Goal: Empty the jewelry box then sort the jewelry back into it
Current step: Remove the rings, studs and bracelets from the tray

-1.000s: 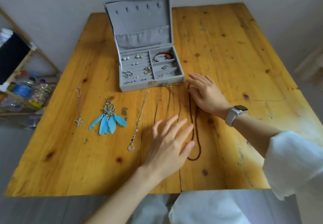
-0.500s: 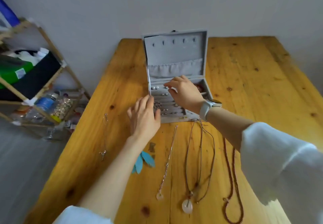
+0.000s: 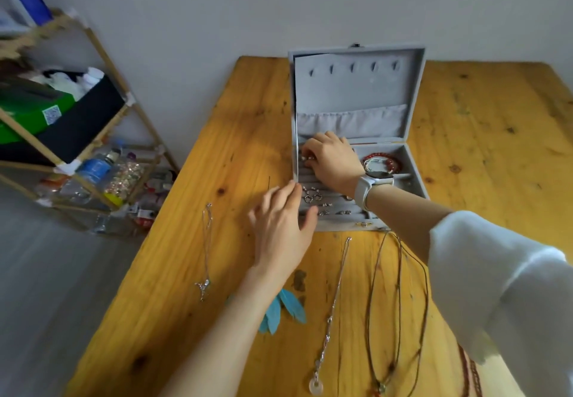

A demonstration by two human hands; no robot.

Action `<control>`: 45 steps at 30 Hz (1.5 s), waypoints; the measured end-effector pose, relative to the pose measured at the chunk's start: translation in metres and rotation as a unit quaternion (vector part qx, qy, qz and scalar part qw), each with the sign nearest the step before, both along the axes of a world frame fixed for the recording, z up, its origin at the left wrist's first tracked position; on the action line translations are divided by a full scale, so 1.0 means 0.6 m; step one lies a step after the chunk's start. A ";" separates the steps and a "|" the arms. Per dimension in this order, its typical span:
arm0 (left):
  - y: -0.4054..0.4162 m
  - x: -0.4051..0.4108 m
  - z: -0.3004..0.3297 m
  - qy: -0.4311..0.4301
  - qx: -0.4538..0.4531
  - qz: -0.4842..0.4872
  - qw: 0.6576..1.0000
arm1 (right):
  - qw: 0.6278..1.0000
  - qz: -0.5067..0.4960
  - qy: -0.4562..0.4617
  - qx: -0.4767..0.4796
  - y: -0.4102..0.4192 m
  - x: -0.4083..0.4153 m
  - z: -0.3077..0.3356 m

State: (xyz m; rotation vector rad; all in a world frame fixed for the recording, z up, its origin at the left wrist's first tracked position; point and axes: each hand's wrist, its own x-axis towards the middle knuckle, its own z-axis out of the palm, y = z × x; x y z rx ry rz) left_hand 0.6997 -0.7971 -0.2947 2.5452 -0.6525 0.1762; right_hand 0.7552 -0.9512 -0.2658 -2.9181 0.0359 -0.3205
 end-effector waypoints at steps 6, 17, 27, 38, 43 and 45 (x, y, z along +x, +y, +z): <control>0.001 -0.003 0.002 0.008 -0.003 -0.001 1.000 | 0.999 -0.005 -0.015 0.043 -0.004 -0.004 0.003; -0.091 -0.050 0.036 -0.083 0.010 -0.057 0.995 | 0.962 -0.119 -0.124 0.211 -0.160 -0.203 0.036; -0.252 -0.132 0.009 -0.055 0.108 -0.187 0.975 | 0.963 -0.196 0.041 0.180 -0.288 -0.295 0.006; -0.249 -0.130 -0.003 -0.082 0.087 -0.184 0.976 | 0.978 -0.139 0.043 0.150 -0.293 -0.281 -0.004; -0.249 -0.130 0.003 -0.051 0.041 -0.194 0.979 | 0.970 -0.143 0.042 0.194 -0.302 -0.283 -0.003; -0.249 -0.130 0.005 -0.039 0.021 -0.197 0.979 | 0.966 -0.148 0.039 0.207 -0.303 -0.283 -0.003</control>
